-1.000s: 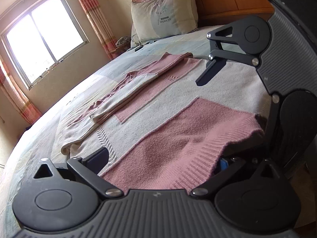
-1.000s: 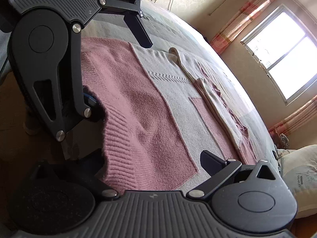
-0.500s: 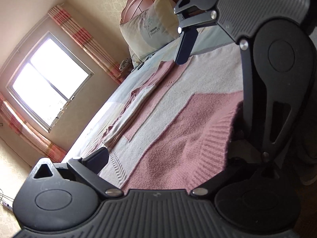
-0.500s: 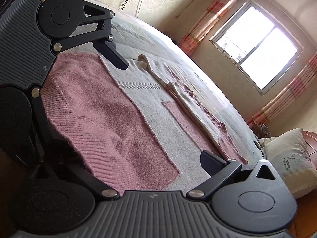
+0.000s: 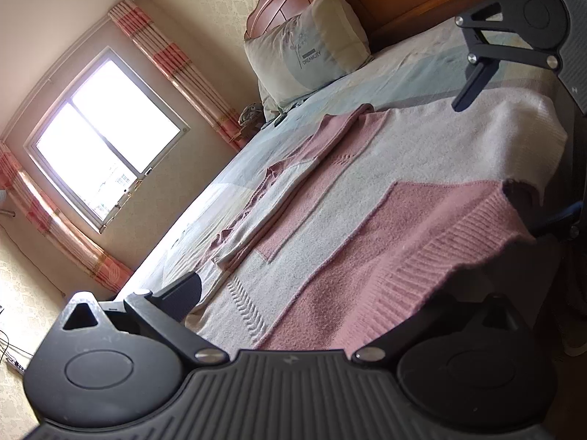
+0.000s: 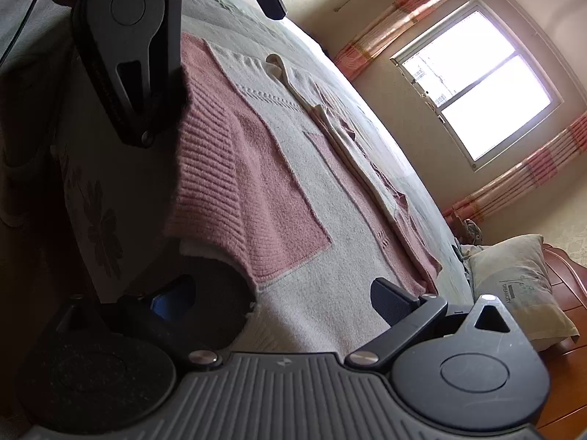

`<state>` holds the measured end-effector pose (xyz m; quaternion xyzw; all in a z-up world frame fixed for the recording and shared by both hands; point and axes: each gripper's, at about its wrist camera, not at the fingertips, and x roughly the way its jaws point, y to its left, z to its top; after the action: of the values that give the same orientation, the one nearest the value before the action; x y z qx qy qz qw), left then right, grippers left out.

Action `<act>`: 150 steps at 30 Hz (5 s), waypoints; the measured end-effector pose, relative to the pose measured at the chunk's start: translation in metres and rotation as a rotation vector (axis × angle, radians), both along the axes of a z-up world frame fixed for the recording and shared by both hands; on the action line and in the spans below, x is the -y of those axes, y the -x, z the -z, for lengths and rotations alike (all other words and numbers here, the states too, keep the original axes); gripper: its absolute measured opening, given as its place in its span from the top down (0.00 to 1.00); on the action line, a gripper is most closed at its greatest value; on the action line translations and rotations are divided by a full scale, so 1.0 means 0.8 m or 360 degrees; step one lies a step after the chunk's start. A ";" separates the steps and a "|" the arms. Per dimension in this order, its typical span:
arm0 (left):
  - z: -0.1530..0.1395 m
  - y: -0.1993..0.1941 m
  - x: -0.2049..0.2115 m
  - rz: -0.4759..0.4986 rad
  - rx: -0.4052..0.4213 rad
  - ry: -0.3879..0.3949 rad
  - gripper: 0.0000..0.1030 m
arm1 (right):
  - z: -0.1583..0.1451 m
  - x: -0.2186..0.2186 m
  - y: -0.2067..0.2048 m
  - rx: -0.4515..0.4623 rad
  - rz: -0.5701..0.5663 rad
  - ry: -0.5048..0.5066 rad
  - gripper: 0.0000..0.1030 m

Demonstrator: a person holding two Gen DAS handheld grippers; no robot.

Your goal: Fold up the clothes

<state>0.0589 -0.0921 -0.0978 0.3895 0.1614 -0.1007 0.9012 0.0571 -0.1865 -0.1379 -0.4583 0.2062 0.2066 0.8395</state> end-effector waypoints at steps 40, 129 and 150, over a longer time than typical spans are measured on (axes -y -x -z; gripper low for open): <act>-0.009 -0.006 -0.006 -0.0025 -0.0061 0.0059 0.01 | 0.000 0.030 -0.018 0.0200 0.0232 0.0192 0.00; 0.051 -0.010 -0.030 -0.0077 -0.0005 -0.0557 0.08 | -0.013 0.034 -0.053 0.0032 0.0119 0.0248 0.00; 0.052 -0.006 -0.029 0.0036 -0.0128 -0.0525 0.52 | -0.006 0.025 -0.034 0.0042 0.0022 0.0254 0.21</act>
<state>0.0640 -0.0689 -0.1397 0.5296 0.2072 -0.0985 0.8166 0.0841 -0.2067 -0.1330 -0.5251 0.2140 0.1777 0.8043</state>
